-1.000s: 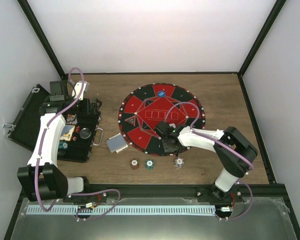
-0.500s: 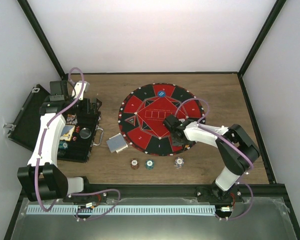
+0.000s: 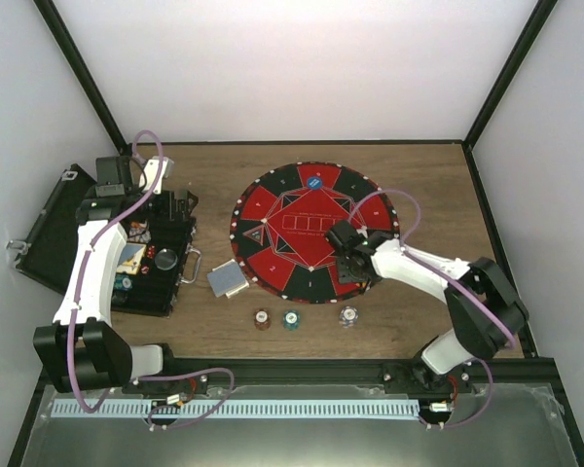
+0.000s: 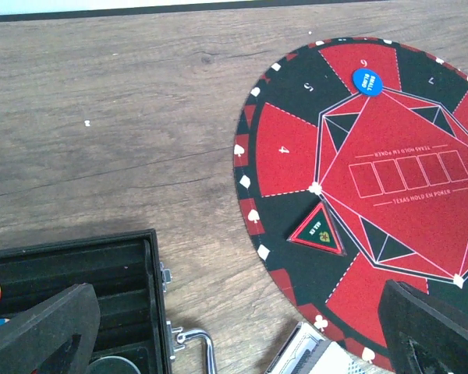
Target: Distribute texas hold em gaming equipment
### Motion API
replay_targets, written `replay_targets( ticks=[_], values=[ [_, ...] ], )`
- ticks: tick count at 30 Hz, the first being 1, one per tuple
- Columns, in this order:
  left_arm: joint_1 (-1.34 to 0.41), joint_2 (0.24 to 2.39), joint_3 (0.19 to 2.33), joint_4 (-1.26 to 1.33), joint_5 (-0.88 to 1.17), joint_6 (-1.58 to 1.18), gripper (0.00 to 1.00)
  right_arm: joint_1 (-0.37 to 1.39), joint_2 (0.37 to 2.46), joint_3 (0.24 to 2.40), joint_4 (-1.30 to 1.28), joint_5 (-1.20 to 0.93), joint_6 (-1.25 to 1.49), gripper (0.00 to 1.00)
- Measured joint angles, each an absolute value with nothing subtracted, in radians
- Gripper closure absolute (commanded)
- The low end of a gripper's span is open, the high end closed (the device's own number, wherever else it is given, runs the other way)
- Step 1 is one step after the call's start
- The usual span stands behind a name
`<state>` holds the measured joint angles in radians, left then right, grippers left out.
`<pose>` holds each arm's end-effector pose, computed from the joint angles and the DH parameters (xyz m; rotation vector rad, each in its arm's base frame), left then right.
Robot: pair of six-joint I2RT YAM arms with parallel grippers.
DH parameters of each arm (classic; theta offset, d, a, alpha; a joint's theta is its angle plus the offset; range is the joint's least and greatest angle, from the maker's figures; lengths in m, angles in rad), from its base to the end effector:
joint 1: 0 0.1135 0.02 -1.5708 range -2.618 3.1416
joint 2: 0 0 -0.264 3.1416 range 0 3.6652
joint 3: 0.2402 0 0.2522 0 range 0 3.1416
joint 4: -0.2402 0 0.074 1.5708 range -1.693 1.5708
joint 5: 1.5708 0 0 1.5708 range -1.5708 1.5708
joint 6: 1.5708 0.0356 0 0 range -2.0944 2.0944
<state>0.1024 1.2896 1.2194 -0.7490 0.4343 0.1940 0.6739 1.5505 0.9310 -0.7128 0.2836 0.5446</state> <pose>0.2680 0.0125 0.3321 0.3073 2.3035 -0.3703 0.2207 0.1635 0.1789 -0.1322 2.7795 -0.1350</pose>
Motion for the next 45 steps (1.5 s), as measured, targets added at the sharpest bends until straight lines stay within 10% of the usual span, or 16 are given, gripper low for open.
replay_targets(
  ticks=[45],
  values=[
    [0.102,1.289,1.225,-0.749,0.446,0.194,0.0,0.616,1.626,0.913,-0.683,0.25,0.614,0.49]
  ],
)
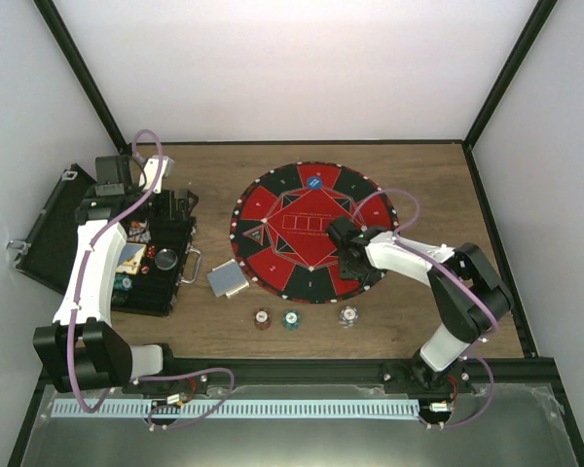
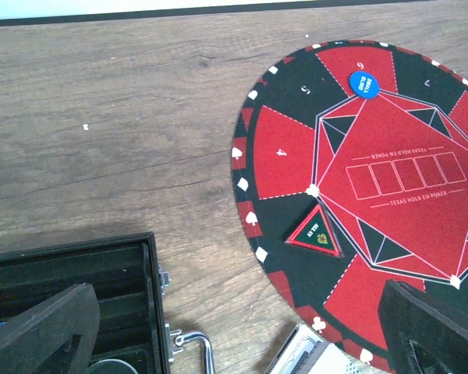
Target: Distribute texas hold em gaming equipment
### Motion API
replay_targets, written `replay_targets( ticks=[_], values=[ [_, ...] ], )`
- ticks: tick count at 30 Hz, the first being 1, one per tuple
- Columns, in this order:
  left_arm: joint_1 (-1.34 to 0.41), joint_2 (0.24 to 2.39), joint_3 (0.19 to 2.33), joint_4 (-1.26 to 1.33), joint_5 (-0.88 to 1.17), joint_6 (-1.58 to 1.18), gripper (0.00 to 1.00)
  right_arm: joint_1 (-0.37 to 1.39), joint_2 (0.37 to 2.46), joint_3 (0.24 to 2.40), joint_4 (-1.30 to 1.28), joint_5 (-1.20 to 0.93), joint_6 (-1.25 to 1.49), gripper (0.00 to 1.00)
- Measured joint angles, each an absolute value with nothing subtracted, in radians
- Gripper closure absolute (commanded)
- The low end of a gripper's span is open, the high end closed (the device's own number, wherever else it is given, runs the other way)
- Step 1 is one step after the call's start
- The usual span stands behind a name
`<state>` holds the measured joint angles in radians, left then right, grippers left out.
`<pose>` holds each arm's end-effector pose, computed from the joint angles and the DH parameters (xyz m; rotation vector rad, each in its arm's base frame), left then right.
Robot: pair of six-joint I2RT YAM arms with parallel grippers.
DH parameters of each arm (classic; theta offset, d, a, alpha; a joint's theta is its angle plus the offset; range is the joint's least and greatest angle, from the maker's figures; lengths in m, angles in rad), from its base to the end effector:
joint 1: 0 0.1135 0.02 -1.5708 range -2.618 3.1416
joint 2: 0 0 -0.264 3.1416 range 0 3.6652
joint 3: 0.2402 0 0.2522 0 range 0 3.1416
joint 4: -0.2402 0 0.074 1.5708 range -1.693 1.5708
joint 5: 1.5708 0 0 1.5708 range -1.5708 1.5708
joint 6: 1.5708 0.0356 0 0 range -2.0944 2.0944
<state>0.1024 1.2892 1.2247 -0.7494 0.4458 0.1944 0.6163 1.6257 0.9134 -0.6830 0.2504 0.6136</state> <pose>0.2680 0.0121 0.3340 0.3138 2.2948 -0.3815 0.2320 0.1535 0.1556 0.0277 2.8510 -0.1484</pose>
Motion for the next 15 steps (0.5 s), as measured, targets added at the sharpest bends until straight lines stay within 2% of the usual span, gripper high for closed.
replay_targets(
  ticks=[5,9,11,15],
  values=[
    [0.105,1.289,1.225,-0.749,0.426,0.194,0.0,0.712,1.601,1.043,-0.77,0.277,0.602,0.4],
    [0.11,1.289,1.225,-0.75,0.413,0.194,0.0,0.875,1.565,1.183,-0.8,0.257,0.609,0.28],
    [0.113,1.289,1.225,-0.75,0.408,0.195,0.04,0.96,1.566,1.235,-0.807,0.233,0.618,0.23],
    [0.123,1.289,1.225,-0.75,0.399,0.199,0.06,1.109,1.61,1.314,-0.817,0.157,0.625,0.18]
  ],
)
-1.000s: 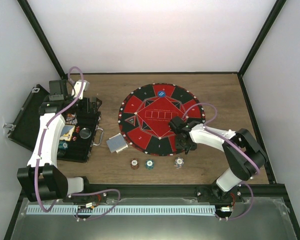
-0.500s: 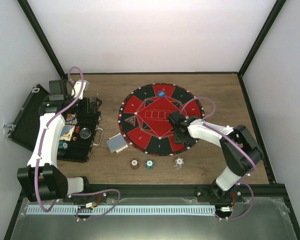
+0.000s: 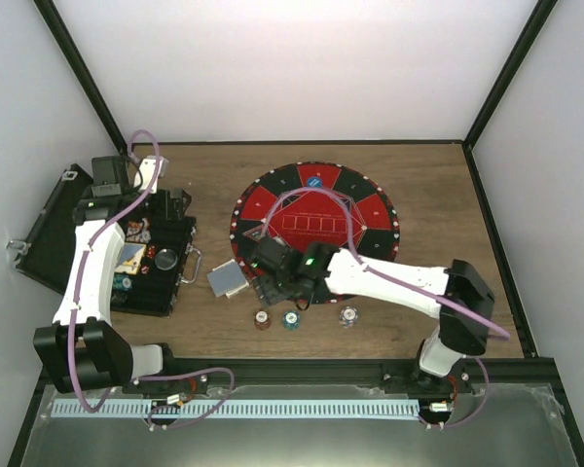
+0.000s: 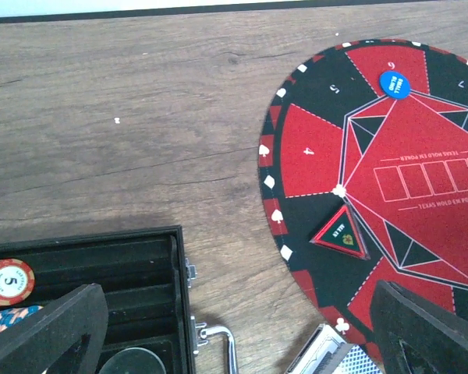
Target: Distribute texas hold em gaming equipment
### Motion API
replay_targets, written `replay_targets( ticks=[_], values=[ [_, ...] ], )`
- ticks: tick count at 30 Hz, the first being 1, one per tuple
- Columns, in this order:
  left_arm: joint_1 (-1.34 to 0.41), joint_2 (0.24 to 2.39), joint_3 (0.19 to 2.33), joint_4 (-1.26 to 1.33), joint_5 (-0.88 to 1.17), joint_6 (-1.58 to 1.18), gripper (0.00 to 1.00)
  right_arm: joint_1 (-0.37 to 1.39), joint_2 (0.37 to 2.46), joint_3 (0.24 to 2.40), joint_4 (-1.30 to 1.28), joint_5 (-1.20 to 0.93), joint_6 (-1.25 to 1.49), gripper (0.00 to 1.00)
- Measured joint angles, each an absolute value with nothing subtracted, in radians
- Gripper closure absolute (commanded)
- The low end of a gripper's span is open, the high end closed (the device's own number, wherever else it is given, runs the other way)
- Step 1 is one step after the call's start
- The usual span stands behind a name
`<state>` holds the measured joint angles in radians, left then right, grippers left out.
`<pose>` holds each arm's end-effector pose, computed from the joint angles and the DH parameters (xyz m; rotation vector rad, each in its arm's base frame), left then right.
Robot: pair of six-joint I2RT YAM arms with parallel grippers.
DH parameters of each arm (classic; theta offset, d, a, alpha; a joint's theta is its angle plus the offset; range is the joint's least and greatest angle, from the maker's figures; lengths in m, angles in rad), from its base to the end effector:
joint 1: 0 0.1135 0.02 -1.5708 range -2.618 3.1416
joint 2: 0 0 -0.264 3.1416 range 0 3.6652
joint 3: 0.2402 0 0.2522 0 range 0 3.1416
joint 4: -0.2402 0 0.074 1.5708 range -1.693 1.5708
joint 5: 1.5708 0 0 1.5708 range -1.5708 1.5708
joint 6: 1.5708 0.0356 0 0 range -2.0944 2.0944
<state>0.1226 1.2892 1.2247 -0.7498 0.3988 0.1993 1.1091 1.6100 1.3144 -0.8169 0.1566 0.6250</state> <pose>0.2679 0.0191 0.3335 0.2750 2.3098 -0.3149 0.1522 0.2934 0.2654 -0.6008 2.6402 0.3440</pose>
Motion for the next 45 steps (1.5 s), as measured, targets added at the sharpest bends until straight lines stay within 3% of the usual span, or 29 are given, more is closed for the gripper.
replay_targets(
  ticks=[3,11,29,40,45],
  values=[
    [0.126,1.288,1.225,-0.749,0.39,0.199,0.0,1.188,1.685,1.364,-0.822,0.105,0.622,0.18],
    [0.127,1.274,1.224,-0.757,0.37,0.224,0.0,1.239,1.829,1.383,-0.823,0.037,0.606,0.25],
    [0.131,1.274,1.224,-0.792,0.366,0.253,0.0,1.239,1.9,1.413,-0.809,0.013,0.578,0.45],
    [0.131,1.274,1.224,-0.797,0.359,0.263,0.0,1.239,1.914,1.413,-0.805,0.011,0.58,0.48],
    [0.131,1.274,1.224,-0.799,0.36,0.266,0.0,1.239,1.92,1.413,-0.804,0.011,0.579,0.59]
  ],
)
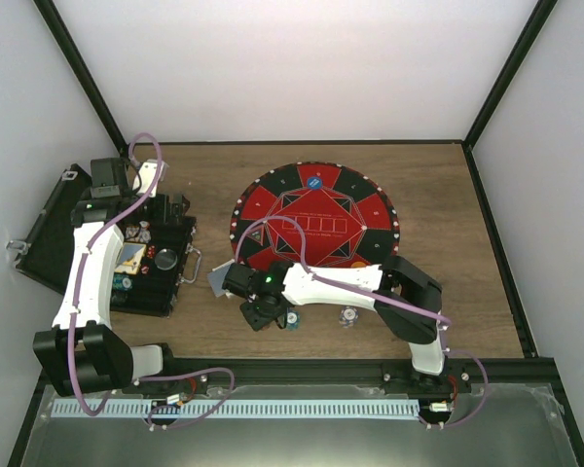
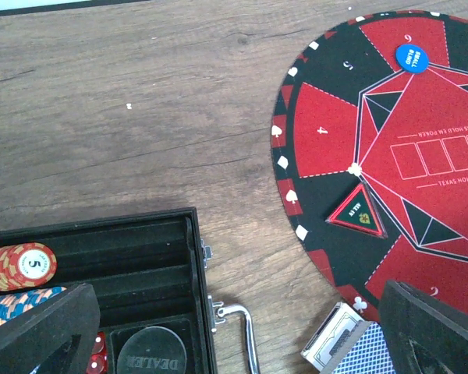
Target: Distribute texas hold em gaming equipment
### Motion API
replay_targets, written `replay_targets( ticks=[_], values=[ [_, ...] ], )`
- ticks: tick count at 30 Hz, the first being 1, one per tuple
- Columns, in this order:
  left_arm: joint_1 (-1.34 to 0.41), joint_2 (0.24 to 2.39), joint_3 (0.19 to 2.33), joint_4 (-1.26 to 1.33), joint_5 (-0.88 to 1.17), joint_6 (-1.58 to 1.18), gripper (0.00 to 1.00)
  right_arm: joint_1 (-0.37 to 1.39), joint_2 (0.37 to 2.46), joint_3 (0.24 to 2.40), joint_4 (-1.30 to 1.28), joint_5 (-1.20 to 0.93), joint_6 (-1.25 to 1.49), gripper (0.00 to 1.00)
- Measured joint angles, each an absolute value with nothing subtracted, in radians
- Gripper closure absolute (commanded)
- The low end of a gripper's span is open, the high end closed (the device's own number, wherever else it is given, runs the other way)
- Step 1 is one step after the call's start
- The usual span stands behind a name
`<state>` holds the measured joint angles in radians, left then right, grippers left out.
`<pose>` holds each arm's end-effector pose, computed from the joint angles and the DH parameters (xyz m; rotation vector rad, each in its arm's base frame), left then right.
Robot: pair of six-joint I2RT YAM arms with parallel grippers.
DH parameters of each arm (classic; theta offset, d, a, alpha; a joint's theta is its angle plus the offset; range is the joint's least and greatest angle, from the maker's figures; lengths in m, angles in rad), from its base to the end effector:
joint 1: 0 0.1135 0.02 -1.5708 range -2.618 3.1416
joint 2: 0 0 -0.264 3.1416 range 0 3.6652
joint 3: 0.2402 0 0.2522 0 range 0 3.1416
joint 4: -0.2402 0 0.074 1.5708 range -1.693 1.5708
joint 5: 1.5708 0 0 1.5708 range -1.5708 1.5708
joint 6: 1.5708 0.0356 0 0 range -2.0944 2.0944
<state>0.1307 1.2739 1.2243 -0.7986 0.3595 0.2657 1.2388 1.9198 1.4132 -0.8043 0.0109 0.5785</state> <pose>0.2608 0.0216 0.3332 0.3205 2.3407 -0.2445 0.1248 0.3608 0.1893 -0.9572 2.7997 0.2950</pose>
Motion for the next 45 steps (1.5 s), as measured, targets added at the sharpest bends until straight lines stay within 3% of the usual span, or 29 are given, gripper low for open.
replay_targets(
  ticks=[9,17,32,39,45],
  values=[
    [0.131,1.274,1.224,-0.799,0.356,0.266,0.0,1.239,1.92,1.415,-0.802,0.012,0.584,0.78],
    [0.131,1.274,1.225,-0.804,0.354,0.268,0.0,1.23,1.918,1.472,-0.842,0.046,0.584,0.88],
    [0.131,1.274,1.263,-0.855,0.343,0.296,0.0,0.932,1.89,1.686,-0.874,0.121,0.484,0.88],
    [0.131,1.274,1.274,-0.869,0.34,0.304,0.0,0.825,2.07,1.834,-0.842,0.158,0.421,0.88],
    [0.131,1.274,1.274,-0.873,0.339,0.315,0.0,0.823,2.213,1.837,-0.836,0.149,0.396,0.88]
  ],
)
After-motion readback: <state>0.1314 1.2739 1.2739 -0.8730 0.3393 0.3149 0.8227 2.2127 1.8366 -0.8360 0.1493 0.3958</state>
